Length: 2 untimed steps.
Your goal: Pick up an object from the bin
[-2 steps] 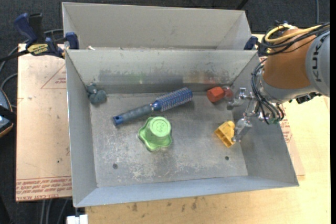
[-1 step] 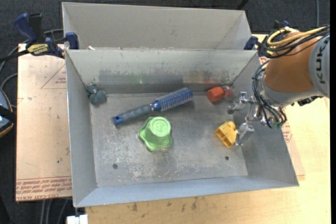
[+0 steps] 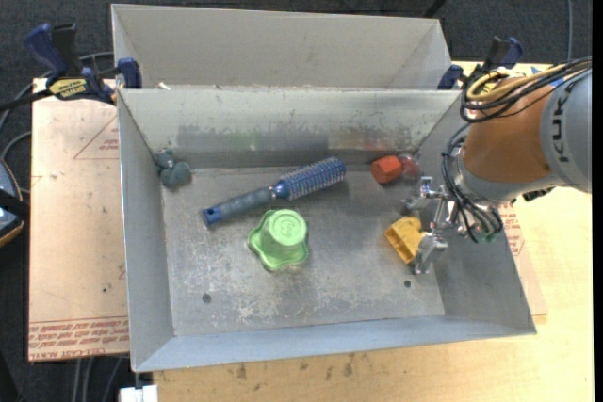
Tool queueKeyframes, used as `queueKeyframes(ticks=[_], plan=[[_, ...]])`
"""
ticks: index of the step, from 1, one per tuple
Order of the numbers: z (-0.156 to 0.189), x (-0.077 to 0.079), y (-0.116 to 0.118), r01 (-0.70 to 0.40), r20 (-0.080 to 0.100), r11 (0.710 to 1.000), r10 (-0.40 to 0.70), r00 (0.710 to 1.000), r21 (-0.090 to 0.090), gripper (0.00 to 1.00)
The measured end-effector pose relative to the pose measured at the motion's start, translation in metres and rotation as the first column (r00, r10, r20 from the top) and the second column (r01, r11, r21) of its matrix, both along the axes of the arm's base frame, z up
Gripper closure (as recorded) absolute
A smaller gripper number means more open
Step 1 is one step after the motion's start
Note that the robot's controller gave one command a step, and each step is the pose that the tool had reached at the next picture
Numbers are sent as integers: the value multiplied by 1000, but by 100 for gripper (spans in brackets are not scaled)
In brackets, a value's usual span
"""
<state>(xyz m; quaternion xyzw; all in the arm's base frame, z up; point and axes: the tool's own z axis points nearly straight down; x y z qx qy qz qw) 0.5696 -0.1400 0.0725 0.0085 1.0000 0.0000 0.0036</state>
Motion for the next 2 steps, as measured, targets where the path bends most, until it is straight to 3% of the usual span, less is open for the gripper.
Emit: queueKeyframes(ticks=[1,2], plan=[[2,2,0,0,-2,1000,0,1000,0,0],[4,4,0,0,4,1000,0,1000,-2,100]])
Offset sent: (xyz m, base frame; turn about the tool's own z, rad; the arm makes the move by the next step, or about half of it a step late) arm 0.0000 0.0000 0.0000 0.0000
